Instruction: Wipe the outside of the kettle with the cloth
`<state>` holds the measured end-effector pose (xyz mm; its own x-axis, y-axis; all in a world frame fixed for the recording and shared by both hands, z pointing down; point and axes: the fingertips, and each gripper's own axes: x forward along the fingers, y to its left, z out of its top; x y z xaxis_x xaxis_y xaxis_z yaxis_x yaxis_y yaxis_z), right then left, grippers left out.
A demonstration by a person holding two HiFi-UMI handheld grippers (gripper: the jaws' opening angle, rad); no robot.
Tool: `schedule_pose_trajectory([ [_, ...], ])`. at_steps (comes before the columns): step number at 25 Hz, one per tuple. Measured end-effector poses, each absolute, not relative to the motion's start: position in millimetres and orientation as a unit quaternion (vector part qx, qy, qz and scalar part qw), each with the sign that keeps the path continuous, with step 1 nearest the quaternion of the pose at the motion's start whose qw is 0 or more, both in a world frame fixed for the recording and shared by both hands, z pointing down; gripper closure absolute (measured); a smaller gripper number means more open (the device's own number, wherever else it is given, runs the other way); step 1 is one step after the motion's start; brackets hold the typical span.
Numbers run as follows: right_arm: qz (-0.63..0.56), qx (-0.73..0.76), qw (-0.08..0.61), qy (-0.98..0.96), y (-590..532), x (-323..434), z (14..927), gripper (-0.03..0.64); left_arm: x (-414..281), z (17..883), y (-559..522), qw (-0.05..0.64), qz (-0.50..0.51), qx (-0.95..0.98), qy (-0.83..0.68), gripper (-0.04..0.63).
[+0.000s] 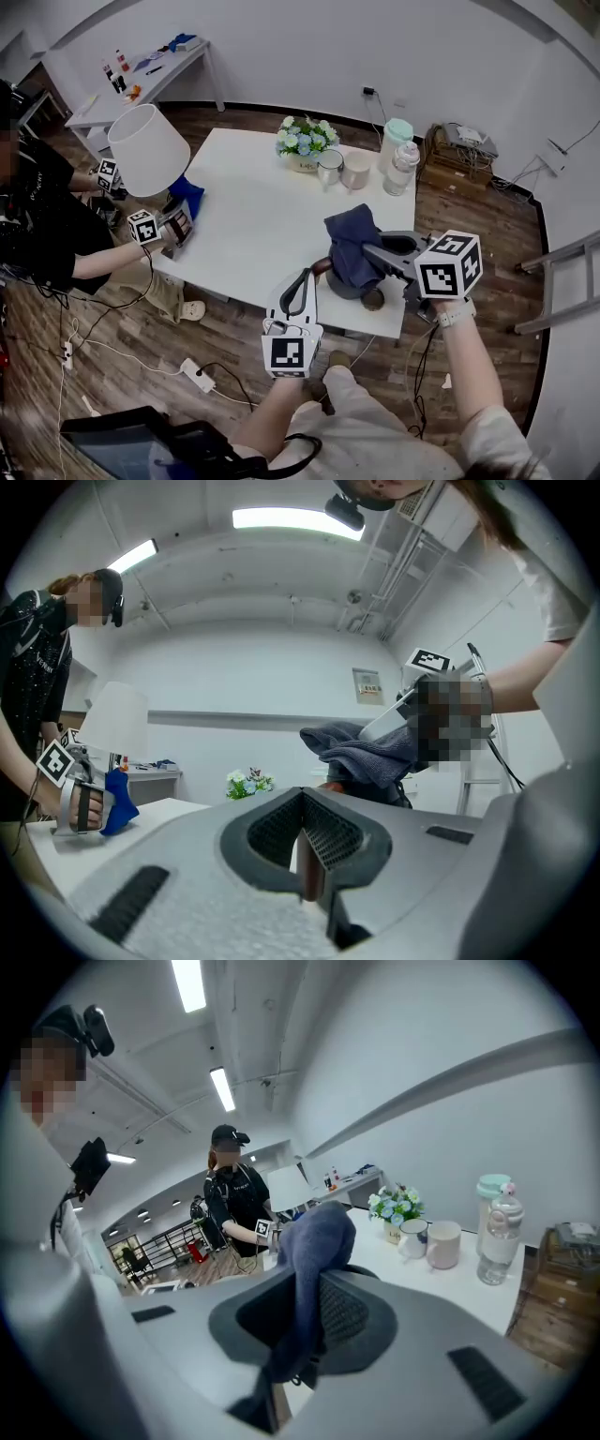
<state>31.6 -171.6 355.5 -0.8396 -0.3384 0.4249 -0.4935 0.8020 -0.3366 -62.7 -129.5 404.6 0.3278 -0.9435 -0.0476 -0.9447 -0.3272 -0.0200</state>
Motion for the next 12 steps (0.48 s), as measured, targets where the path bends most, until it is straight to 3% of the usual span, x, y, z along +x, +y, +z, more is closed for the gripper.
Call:
schedule_pose_trajectory([
  [12, 0.218, 0.245, 0.167, -0.930, -188.1, 70.6, 356.6, 0.561, -56.3, 404.3, -124.3, 0.019, 0.012, -0.805, 0.593, 0.588],
])
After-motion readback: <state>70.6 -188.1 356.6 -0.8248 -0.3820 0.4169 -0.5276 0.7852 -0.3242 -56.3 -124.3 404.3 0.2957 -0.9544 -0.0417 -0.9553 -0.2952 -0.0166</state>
